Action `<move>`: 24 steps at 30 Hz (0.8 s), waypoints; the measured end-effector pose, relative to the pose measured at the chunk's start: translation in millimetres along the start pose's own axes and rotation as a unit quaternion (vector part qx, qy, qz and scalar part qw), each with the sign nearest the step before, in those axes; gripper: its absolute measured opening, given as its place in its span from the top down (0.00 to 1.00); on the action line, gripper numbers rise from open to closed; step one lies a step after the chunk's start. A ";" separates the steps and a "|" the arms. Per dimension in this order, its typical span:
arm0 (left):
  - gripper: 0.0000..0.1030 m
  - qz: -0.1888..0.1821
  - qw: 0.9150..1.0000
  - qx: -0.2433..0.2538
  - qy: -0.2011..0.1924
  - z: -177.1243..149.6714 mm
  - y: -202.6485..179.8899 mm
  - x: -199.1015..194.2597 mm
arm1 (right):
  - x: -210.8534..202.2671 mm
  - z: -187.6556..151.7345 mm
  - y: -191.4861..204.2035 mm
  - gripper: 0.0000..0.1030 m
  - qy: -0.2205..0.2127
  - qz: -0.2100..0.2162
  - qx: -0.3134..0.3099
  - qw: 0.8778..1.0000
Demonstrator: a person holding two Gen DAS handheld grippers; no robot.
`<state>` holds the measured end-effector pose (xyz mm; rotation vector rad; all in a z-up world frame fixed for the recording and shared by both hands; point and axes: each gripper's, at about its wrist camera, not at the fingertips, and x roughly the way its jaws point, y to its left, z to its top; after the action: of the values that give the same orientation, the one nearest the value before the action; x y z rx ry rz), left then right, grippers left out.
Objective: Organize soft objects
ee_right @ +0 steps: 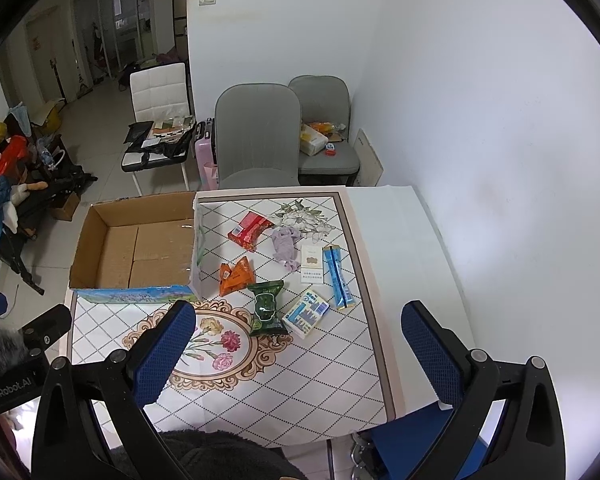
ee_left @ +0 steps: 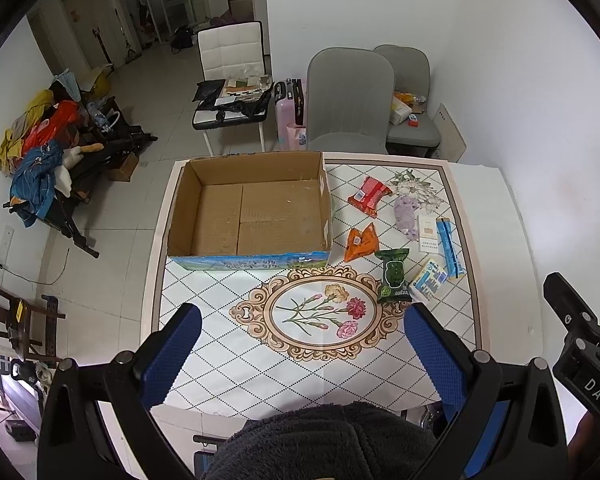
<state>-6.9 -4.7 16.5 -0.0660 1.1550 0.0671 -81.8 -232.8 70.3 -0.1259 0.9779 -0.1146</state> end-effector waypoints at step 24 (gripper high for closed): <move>0.00 -0.005 1.000 0.006 0.000 -0.4 -1.4 1.5 | -9.7 -2.5 2.5 0.00 -0.005 0.002 0.001 1.000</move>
<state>-6.5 -6.1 14.9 -0.0615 1.1555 0.0525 -89.1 -229.0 76.5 -0.1221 0.9681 -0.1121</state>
